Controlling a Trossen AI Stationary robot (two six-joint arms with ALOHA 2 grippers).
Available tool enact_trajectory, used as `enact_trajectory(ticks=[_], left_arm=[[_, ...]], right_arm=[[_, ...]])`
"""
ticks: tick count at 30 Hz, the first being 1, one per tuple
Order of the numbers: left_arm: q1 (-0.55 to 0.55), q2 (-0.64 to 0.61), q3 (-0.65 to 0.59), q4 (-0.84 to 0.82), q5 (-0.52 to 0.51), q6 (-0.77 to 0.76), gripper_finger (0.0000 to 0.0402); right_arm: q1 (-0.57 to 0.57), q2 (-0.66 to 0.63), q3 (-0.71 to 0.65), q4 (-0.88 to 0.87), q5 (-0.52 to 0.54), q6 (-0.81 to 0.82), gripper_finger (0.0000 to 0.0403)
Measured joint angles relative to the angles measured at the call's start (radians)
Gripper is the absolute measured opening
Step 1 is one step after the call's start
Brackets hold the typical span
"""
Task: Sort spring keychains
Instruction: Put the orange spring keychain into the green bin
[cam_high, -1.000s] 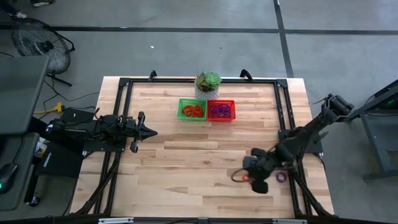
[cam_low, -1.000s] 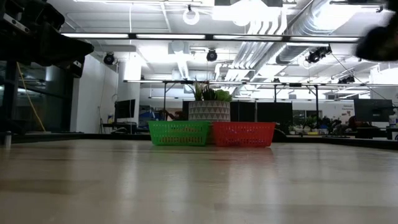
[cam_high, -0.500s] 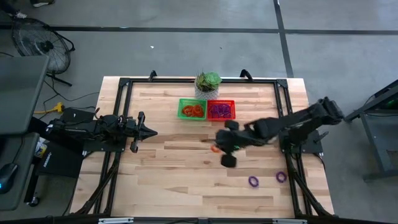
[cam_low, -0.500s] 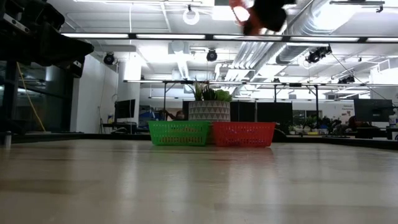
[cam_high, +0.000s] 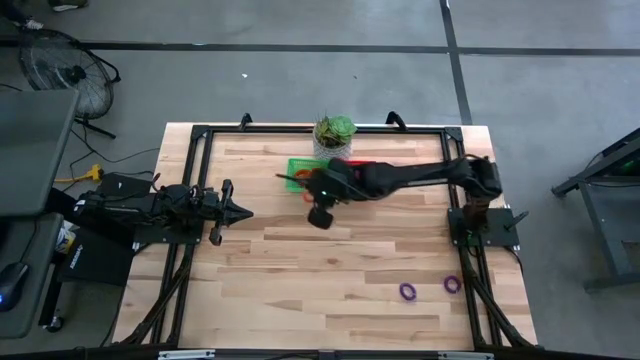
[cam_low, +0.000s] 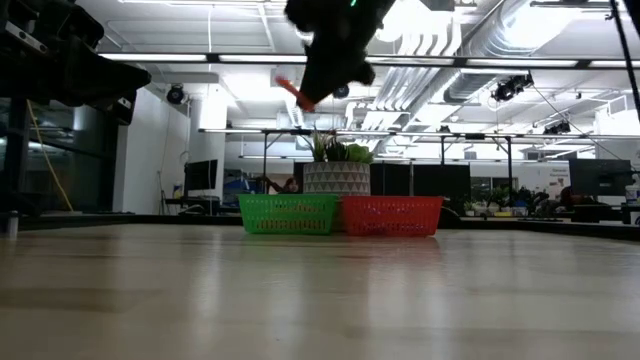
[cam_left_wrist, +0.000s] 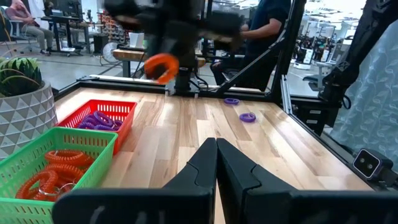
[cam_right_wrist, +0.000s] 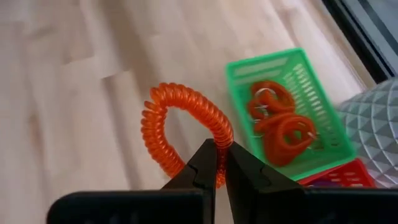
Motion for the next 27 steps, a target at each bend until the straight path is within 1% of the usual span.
enact_trajectory(ticks=[7, 15, 23, 27], left_arm=[[0.000, 0.000, 0.000, 0.000, 0.000, 0.000, 0.0000], [0.000, 0.000, 0.000, 0.000, 0.000, 0.000, 0.0000], [0.000, 0.000, 0.000, 0.000, 0.000, 0.000, 0.0000], [0.000, 0.000, 0.000, 0.000, 0.000, 0.000, 0.0000]], right_arm=[[-0.077, 0.076, 0.027, 0.017, 0.037, 0.095, 0.0014], [-0.141, 0.080, -0.016, 0.023, 0.051, 0.259, 0.0014], [-0.192, 0.102, -0.014, 0.033, 0.058, 0.360, 0.0014], [-0.211, 0.144, -0.014, 0.059, 0.014, 0.372, 0.0014]])
